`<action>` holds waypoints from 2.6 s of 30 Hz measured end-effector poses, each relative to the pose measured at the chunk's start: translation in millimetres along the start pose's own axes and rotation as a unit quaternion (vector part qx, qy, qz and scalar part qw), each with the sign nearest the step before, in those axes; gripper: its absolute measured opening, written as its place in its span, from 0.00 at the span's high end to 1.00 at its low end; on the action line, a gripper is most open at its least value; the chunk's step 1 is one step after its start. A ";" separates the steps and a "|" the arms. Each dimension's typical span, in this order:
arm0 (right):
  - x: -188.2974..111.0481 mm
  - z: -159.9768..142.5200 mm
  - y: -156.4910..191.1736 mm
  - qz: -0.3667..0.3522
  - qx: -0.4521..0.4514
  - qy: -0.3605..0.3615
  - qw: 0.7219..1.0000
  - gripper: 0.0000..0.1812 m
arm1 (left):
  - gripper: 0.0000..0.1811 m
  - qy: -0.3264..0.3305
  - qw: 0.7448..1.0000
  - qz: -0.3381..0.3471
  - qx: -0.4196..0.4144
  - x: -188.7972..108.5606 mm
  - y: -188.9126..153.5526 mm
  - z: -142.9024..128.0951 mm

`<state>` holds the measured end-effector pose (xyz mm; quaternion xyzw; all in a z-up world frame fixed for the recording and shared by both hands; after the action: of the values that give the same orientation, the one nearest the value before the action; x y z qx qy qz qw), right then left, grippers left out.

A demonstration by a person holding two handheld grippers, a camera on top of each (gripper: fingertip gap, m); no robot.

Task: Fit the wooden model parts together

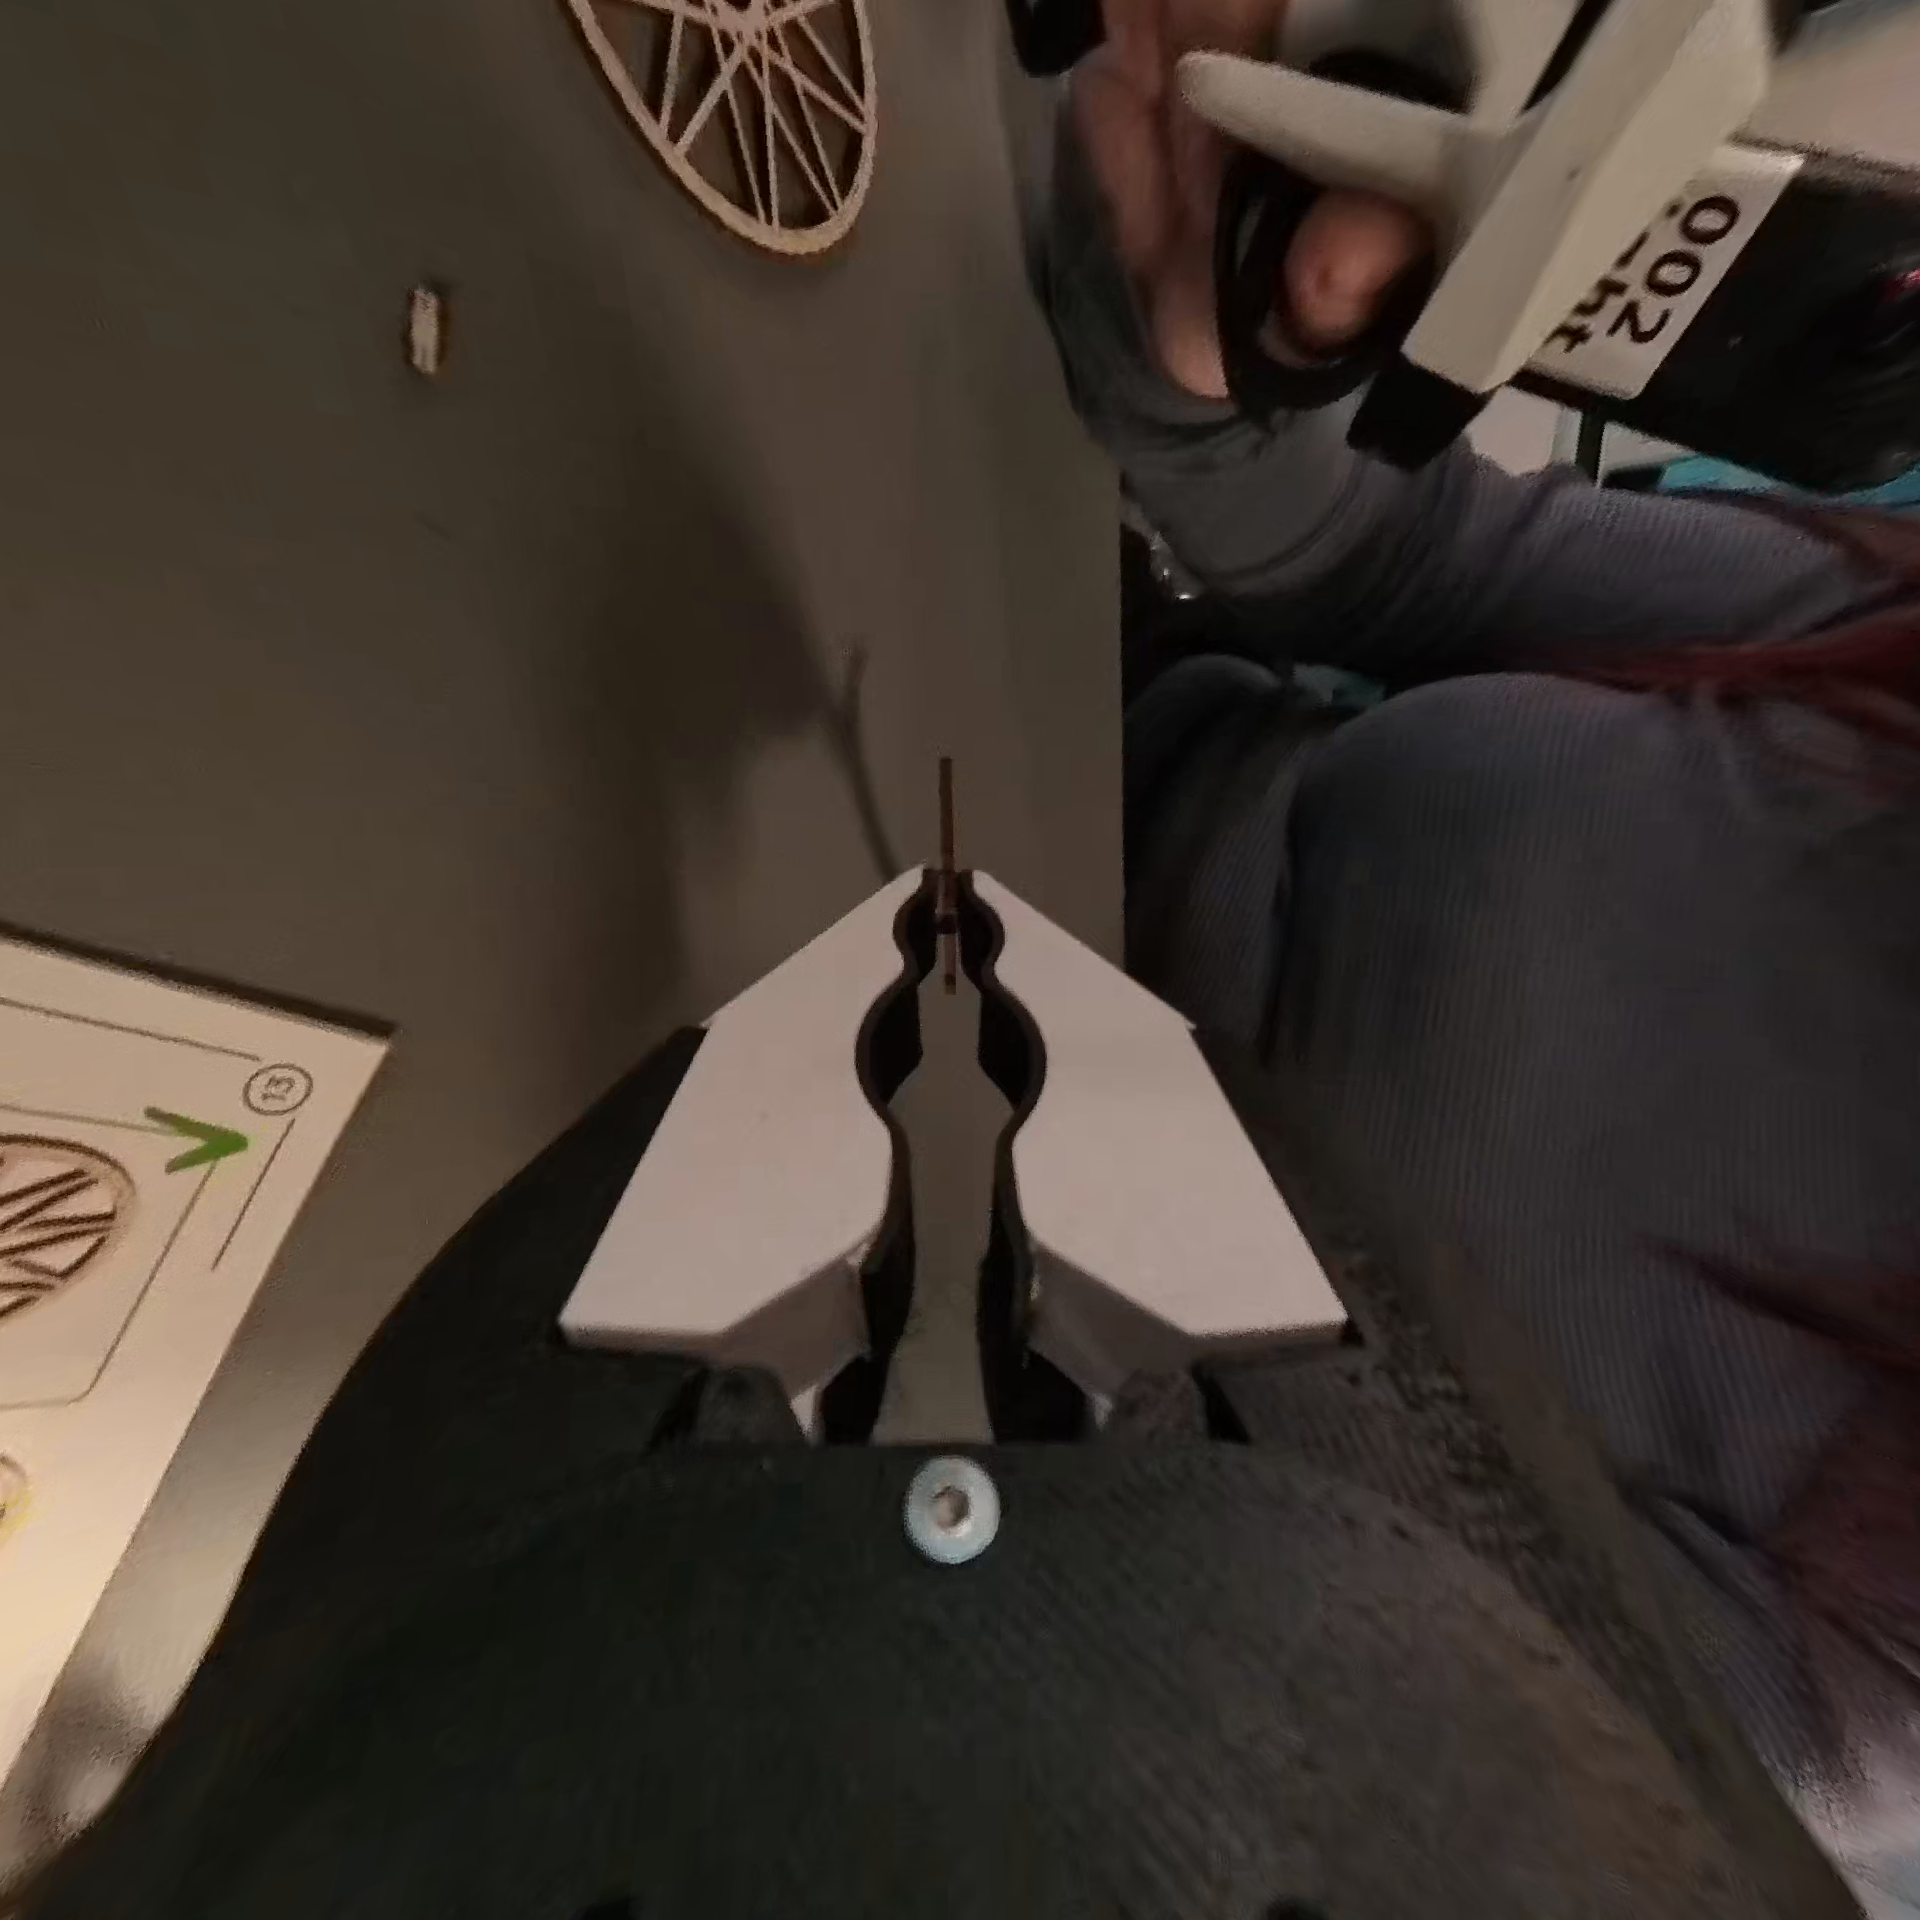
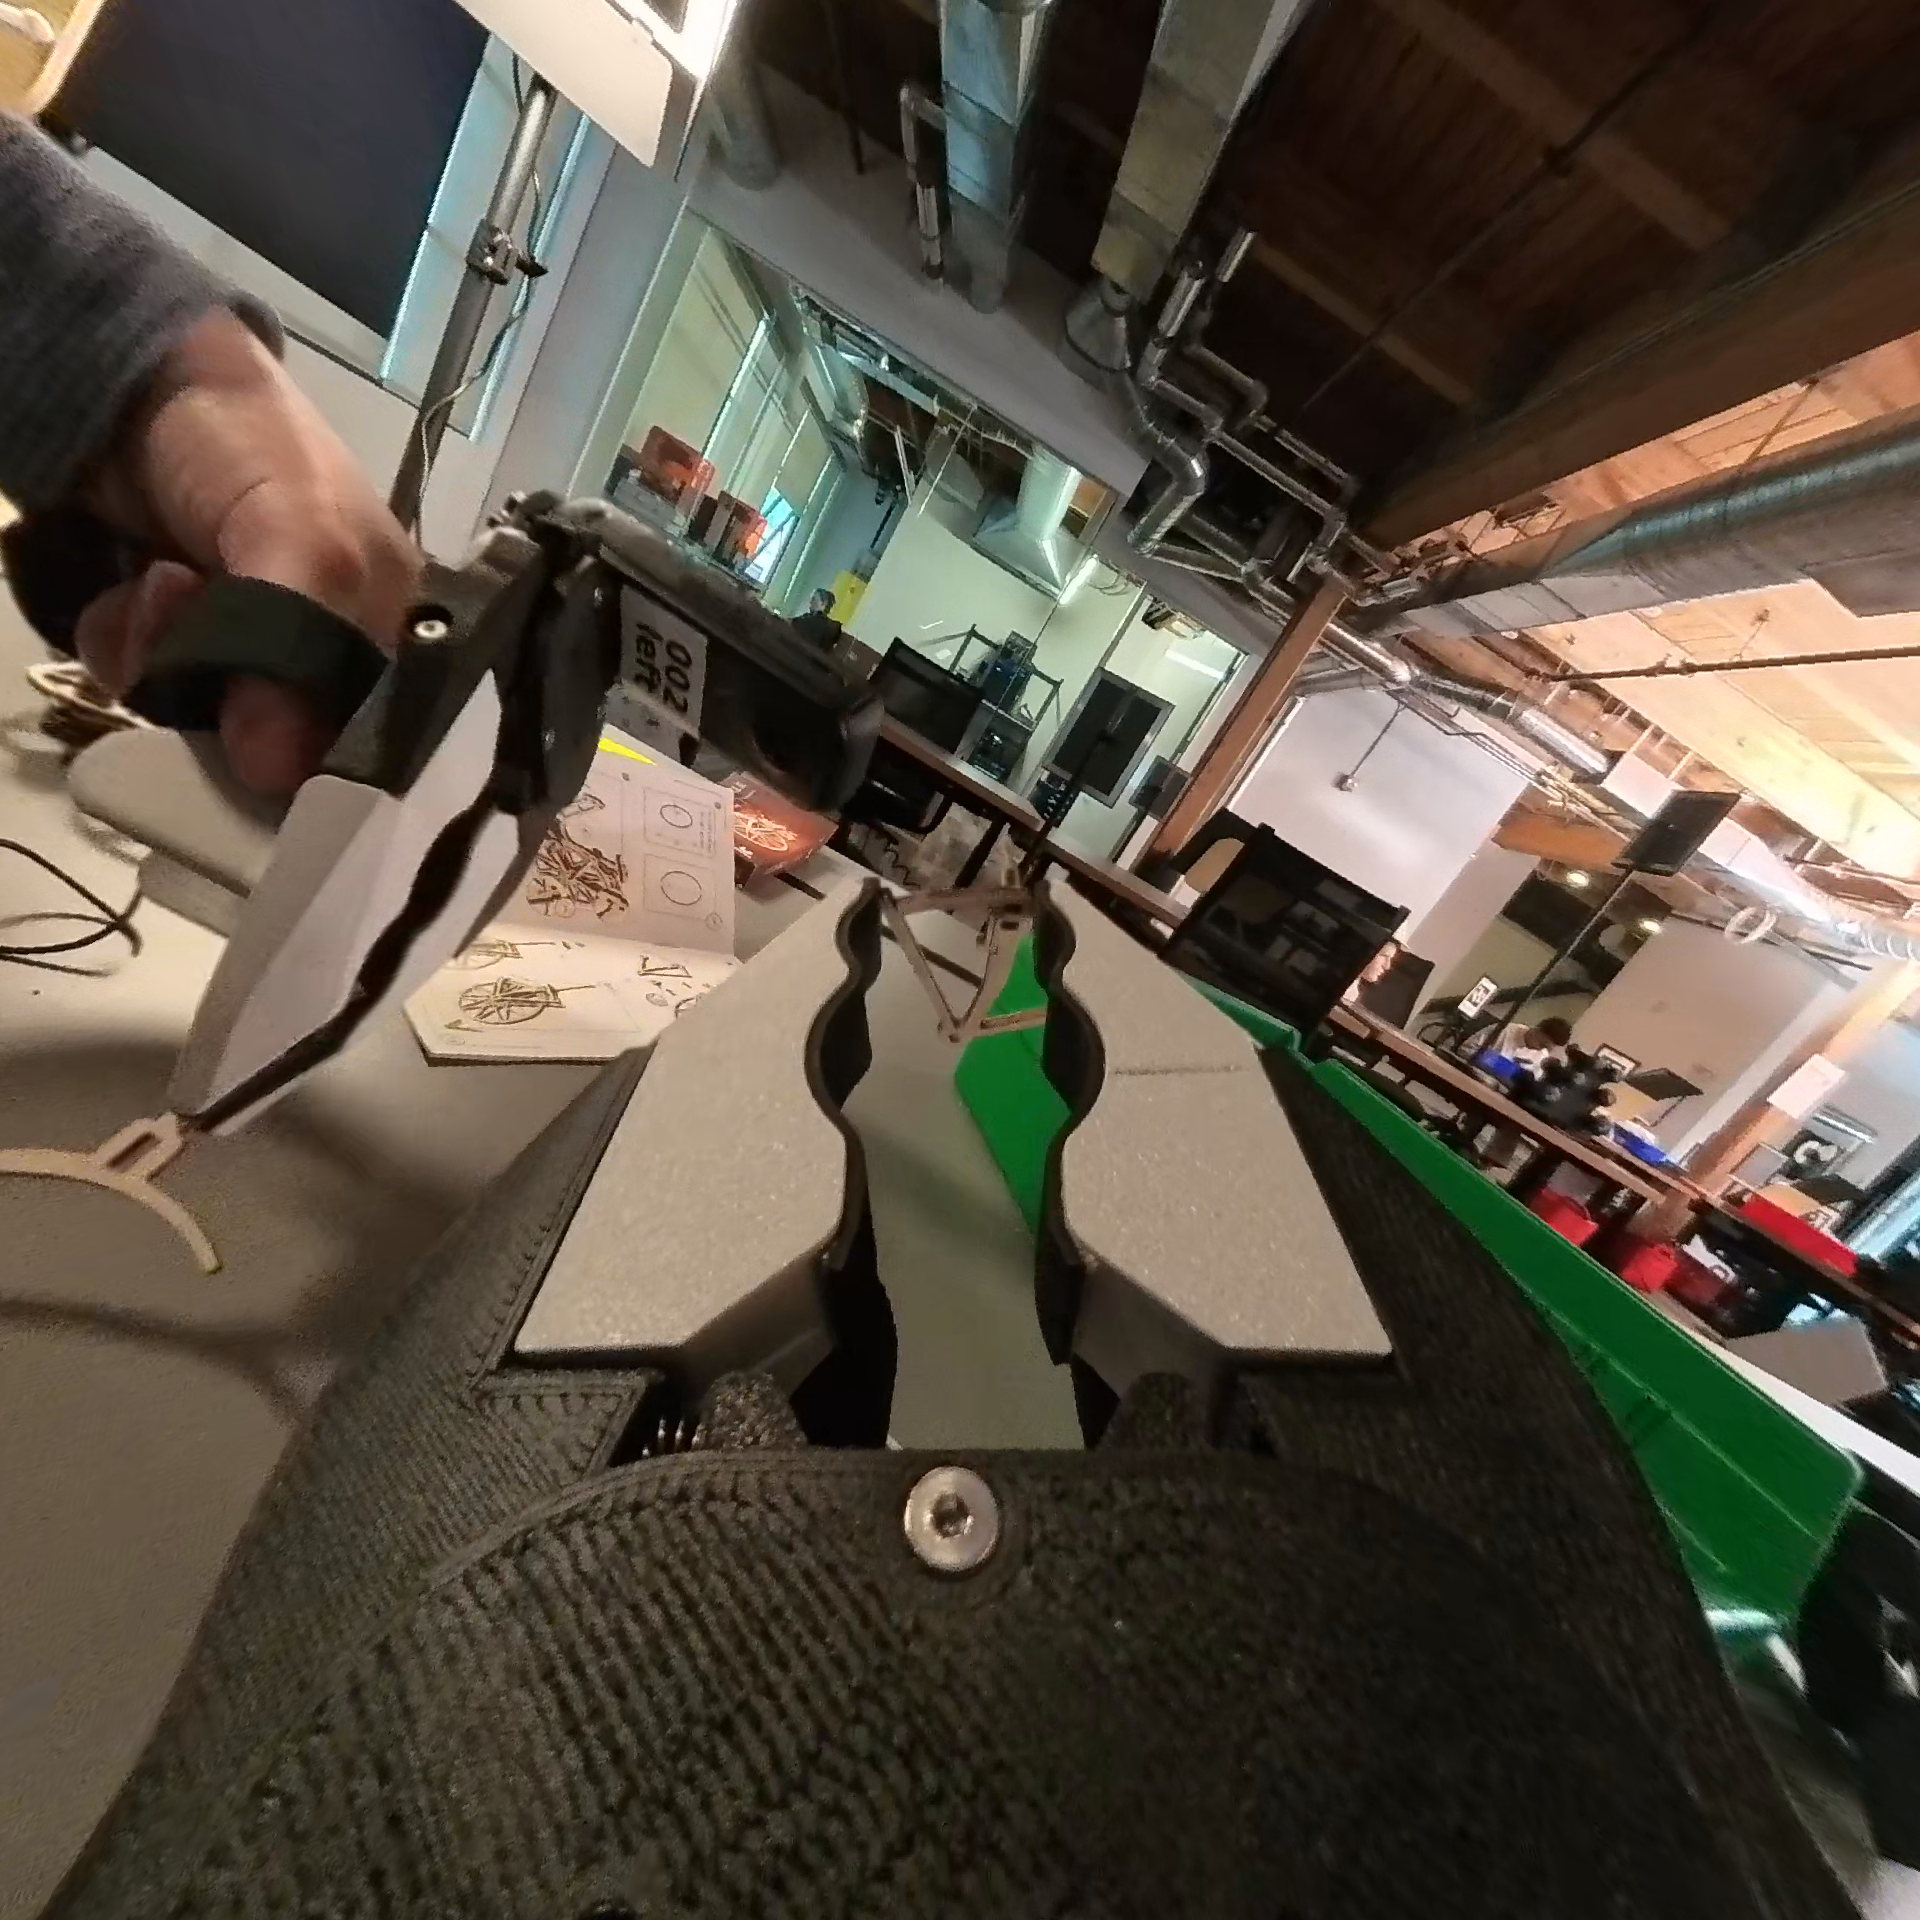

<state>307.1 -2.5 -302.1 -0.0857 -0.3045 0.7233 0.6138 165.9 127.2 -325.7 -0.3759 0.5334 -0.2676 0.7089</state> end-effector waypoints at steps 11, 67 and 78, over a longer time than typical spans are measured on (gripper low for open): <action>3.0 -1.4 3.3 0.006 -0.018 0.014 1.000 0.85 | 0.99 0.016 0.999 0.029 0.013 -6.9 10.2 6.1; 11.1 -6.8 9.1 0.023 -0.054 0.053 0.997 0.85 | 0.82 -0.553 0.716 0.306 0.296 45.0 -59.7 -78.8; 12.5 -7.7 10.2 0.024 -0.061 0.061 0.996 0.85 | 0.82 -0.548 0.719 0.299 0.305 47.7 -60.8 -80.3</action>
<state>299.5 11.2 -310.8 -0.1745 -0.3084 0.7114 0.6069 104.0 35.2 -314.3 -0.0414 0.0262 0.0625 0.9968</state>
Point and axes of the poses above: each gripper's, where its closed fingertips meet, x out along the fingers, z out of its top, y = z × x across the jaws, the point moved 10 cm from there along -x, back along the fingers, and after that the axes turned 3 degrees about -x, right-handed, at the moved point
